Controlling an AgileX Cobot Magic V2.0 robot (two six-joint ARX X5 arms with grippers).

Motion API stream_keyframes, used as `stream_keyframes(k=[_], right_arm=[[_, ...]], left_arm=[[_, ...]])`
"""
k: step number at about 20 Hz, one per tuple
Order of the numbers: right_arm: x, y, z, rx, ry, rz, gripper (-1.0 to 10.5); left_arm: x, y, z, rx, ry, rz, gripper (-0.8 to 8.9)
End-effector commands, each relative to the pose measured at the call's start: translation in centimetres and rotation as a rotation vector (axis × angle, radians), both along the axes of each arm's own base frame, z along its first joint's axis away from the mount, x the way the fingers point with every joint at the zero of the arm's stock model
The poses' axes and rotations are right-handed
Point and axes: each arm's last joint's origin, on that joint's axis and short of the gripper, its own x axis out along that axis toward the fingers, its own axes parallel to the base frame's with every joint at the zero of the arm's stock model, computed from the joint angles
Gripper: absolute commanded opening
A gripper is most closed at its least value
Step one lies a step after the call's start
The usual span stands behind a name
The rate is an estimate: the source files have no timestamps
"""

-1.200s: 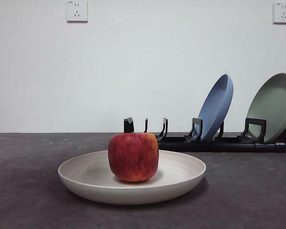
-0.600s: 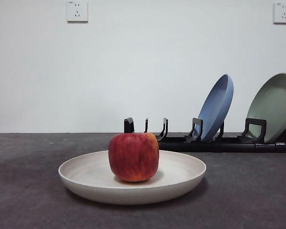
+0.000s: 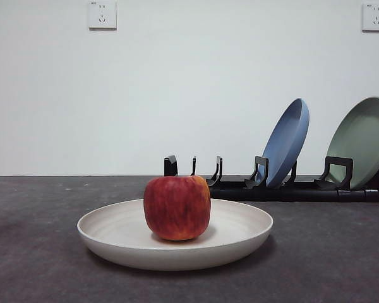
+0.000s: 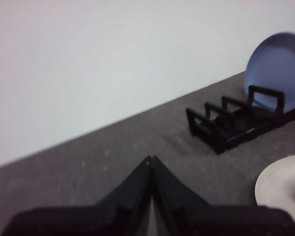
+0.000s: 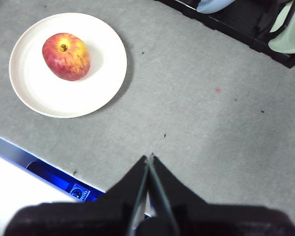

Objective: Take the yellow plate from the plate rack,put the plate on the table,take the apple from the table,put the apple in the plate

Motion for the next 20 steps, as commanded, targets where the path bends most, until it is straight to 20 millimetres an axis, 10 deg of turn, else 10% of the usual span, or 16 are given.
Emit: stream_keyframes(k=[1, 8, 20], right_arm=[[-0.1, -0.1, -0.2, -0.016, 0.018, -0.008, 0.0], [0.0, 0.0, -0.2, -0.023, 0.016, -0.012, 0.0], [0.0, 0.0, -0.2, -0.028, 0.011, -0.017, 0.0]], left_arm=[[0.2, 0.2, -2.2, -0.062, 0.042, 0.021, -0.04], [0.5, 0.4, -6.8, -0.203, 0.170, 0.056, -0.04], [0.6, 0.4, -7.1, -0.229, 0.218, 0.054, -0.04]])
